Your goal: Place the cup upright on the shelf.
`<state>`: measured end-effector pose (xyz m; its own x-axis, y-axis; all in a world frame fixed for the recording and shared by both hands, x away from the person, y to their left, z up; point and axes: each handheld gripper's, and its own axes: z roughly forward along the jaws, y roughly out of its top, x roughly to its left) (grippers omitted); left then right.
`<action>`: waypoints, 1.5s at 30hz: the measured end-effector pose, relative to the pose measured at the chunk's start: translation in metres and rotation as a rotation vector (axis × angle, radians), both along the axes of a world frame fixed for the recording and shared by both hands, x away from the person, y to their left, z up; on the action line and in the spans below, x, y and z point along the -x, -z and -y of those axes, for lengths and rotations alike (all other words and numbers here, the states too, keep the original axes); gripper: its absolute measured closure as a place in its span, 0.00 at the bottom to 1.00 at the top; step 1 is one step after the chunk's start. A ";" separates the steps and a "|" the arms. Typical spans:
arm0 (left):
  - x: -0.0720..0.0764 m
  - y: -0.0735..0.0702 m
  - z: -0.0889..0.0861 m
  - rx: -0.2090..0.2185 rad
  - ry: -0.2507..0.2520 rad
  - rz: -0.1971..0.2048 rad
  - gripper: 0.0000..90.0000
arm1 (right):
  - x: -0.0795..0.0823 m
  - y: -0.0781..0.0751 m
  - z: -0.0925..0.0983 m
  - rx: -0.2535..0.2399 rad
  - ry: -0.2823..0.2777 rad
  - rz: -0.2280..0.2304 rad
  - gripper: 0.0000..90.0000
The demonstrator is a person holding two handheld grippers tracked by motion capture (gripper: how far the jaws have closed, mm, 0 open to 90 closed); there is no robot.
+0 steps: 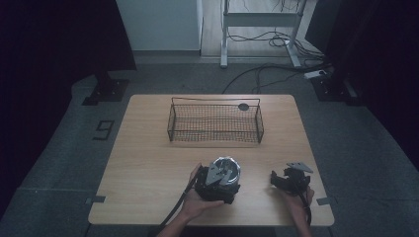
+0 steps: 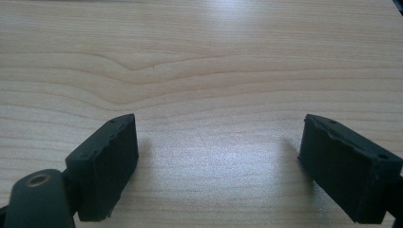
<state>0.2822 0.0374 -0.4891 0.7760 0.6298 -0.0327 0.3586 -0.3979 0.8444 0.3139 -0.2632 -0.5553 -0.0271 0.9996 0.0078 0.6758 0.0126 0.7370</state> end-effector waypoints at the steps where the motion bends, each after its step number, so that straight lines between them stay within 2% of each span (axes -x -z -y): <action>1: 0.000 0.000 0.000 -0.004 0.003 -0.001 0.04 | 0.000 0.000 0.000 0.000 0.000 0.000 0.14; 10: 0.000 0.000 0.000 0.013 -0.021 -0.005 0.04 | 0.000 0.000 0.000 0.001 0.000 0.000 0.14; 18: -0.001 -0.001 0.000 0.002 -0.012 -0.013 0.04 | 0.000 0.000 0.000 -0.001 -0.001 0.000 0.14; 23: -0.007 -0.004 -0.007 0.032 -0.016 -0.037 0.04 | 0.000 0.000 0.000 -0.001 -0.001 0.000 0.14; 27: -0.009 -0.013 -0.012 0.038 -0.032 -0.022 0.04 | 0.000 0.000 0.000 -0.001 -0.001 0.000 0.14; 35: -0.016 -0.027 -0.021 0.058 -0.056 -0.020 0.04 | 0.000 0.000 0.000 -0.002 0.000 0.000 0.14; 39: -0.017 -0.033 -0.023 0.048 -0.063 -0.009 0.04 | -0.001 0.000 0.000 -0.002 0.005 0.002 0.14; 45: -0.021 -0.043 -0.022 0.069 -0.063 -0.006 0.04 | -0.002 0.000 0.000 -0.002 0.006 0.002 0.14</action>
<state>0.3027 0.0598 -0.4463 0.7347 0.6734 -0.0822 0.3860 -0.3153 0.8669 0.3154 -0.2631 -0.5554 -0.0207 0.9997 0.0101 0.6744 0.0065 0.7384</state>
